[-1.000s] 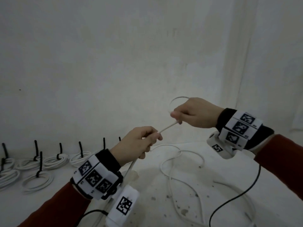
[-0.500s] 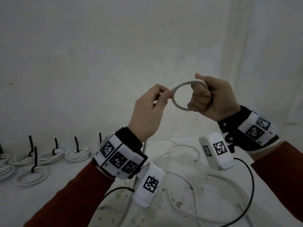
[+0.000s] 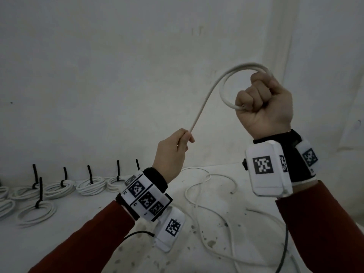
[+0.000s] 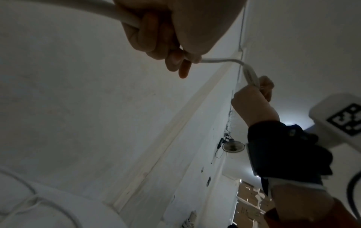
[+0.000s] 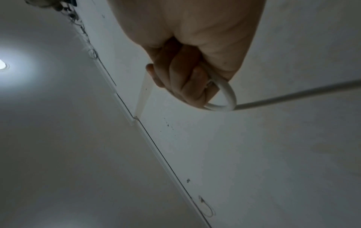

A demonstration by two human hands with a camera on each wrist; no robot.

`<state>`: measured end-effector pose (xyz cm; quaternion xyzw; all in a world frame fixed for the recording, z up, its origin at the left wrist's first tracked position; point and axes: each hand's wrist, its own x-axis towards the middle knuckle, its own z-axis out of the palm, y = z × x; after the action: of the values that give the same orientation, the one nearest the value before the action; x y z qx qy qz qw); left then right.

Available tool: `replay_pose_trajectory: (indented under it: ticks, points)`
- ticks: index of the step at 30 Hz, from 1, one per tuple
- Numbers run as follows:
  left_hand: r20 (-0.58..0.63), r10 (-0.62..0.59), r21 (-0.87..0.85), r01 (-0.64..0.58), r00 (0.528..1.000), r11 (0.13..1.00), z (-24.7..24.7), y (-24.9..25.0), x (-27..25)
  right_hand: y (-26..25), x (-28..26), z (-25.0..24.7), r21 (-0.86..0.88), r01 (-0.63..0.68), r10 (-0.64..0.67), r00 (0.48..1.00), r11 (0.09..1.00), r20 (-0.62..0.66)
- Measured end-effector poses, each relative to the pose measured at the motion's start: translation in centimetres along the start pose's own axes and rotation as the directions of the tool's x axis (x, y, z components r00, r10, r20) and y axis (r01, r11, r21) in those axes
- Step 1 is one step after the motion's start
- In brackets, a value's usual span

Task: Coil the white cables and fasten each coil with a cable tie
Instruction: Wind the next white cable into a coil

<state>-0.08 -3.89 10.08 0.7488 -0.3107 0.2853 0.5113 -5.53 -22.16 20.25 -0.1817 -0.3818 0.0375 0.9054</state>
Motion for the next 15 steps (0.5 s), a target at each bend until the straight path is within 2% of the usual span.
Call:
replay_pose_trajectory:
  ticks: [4,8,10,12,14,15]
  points:
    - [-0.007,0.133,0.095,-0.132,0.991,0.987,-0.3,0.7,0.5,1.4,0.8,0.7,0.072,0.208,-0.206,0.978,0.975,-0.033]
    - [0.036,0.153,0.203,-0.157,0.988,0.967,-0.2,0.8,1.1,3.2,2.3,0.9,-0.046,0.309,-0.308,0.951,0.950,0.026]
    - [0.068,0.159,0.262,-0.171,0.985,0.950,-0.2,0.6,1.2,4.0,3.1,0.4,-0.170,0.300,-0.287,0.953,0.939,0.094]
    - [0.097,0.167,0.304,-0.189,0.981,0.934,-0.3,0.3,1.1,4.9,3.8,-0.1,-0.376,0.283,-0.260,0.959,0.883,0.112]
    - [0.128,0.172,0.308,-0.204,0.977,0.929,-0.7,0.1,1.0,5.9,4.3,-0.9,-0.611,0.248,-0.240,0.966,0.752,0.097]
    - [0.141,0.169,0.294,-0.205,0.975,0.934,-0.8,0.0,0.9,6.3,4.4,-1.3,-0.728,0.233,-0.231,0.967,0.645,0.104]
